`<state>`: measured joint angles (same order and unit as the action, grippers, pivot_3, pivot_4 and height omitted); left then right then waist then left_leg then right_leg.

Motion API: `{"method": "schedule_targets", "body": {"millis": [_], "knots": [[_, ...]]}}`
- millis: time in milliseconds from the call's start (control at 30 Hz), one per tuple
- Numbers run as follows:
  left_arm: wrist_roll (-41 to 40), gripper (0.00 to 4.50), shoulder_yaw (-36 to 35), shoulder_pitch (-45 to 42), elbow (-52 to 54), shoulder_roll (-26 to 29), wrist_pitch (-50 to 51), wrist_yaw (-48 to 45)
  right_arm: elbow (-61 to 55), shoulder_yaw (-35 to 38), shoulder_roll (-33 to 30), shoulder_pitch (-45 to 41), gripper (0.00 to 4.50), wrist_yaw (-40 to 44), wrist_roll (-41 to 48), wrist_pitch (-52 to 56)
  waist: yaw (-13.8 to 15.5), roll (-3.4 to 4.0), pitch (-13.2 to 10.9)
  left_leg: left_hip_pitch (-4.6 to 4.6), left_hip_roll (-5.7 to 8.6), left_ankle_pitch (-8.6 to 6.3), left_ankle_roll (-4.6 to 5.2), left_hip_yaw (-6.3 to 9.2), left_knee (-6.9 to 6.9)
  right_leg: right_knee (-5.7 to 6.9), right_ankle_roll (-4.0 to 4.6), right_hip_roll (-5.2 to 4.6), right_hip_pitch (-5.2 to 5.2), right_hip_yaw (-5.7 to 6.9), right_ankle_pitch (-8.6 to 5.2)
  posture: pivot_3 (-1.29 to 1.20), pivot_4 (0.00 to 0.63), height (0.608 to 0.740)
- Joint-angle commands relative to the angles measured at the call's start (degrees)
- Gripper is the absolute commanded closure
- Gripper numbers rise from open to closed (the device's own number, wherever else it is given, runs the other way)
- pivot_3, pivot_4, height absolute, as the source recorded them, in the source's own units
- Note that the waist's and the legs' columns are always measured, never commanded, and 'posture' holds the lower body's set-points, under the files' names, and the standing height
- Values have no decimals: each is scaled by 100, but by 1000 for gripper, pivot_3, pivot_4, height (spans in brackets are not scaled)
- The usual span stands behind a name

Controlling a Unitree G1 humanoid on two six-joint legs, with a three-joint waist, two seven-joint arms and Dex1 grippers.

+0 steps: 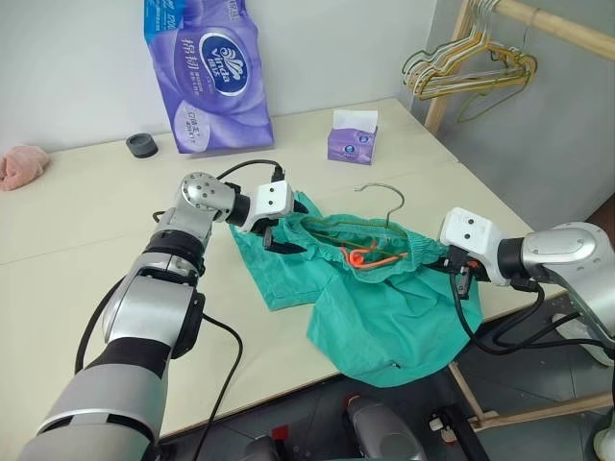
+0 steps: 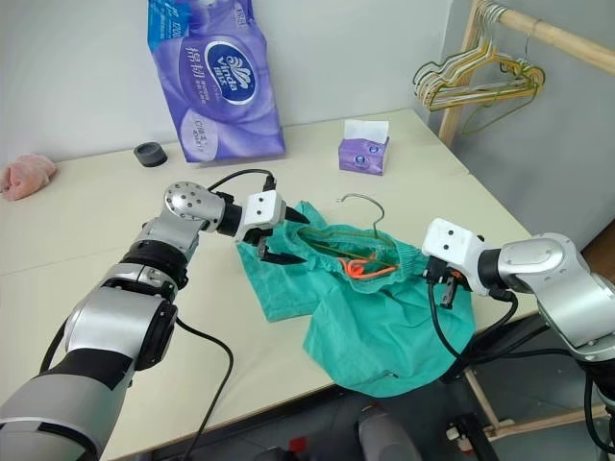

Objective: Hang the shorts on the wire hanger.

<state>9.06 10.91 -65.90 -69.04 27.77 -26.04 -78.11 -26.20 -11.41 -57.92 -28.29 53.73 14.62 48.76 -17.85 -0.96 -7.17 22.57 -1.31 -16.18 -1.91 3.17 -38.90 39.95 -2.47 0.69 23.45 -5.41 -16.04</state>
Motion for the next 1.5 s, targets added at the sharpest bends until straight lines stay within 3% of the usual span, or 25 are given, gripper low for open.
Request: {"method": "schedule_targets", "body": {"millis": [33, 233, 300, 433, 767, 1233, 1500], "knots": [[-78, 23, -178, -178, -5, 107, 27, 293, -139, 168, 1, -114, 4500, -35, -16, -34, 9, 0, 0, 0, 0, 0, 0, 1, 0, 0, 0, 0, 0, 0, 0, -293, 66, 740], [-86, 23, -145, -54, 53, 68, -33, 86, -75, 132, 68, -171, 4500, -48, -41, -71, 15, 0, 0, 1, -2, 0, 0, 1, -1, 1, 0, -2, 0, 1, 0, -289, 64, 740], [-64, 394, -124, 6, 59, 90, -26, -23, -62, 128, 77, -179, 4500, -46, -45, -77, 12, 0, 0, 0, -1, 0, 0, 1, -1, 1, 0, -2, 0, 1, 0, -288, 64, 740], [53, 1386, -75, 72, 20, 127, -116, 49, -63, 129, 99, -193, 4500, -55, -40, -66, 12, 0, 0, 0, -1, 0, 0, 1, 0, 1, 0, -1, 0, 1, 0, -290, 65, 740], [-56, 4368, -287, -82, -95, 86, -88, 650, -112, 159, 49, -117, 4500, -46, -49, -42, 14, 0, 0, 1, -3, 0, 0, 2, -1, 1, 0, -2, 0, 1, 0, -294, 67, 740], [-729, 4439, -733, -305, 453, 67, 298, 28, 41, 106, -41, 98, 4500, -1, -148, -97, 15, 0, 0, 0, -3, 0, 0, 0, -1, 1, 0, -2, 0, 0, 0, -284, 69, 740], [-1134, 4439, -671, 33, 1366, -193, 766, -569, 225, -104, 385, -165, 4500, -167, -282, -97, 17, 0, 0, -1, -6, 0, 0, 2, -1, 2, 0, -2, 0, 0, 0, -279, 69, 740]]}}
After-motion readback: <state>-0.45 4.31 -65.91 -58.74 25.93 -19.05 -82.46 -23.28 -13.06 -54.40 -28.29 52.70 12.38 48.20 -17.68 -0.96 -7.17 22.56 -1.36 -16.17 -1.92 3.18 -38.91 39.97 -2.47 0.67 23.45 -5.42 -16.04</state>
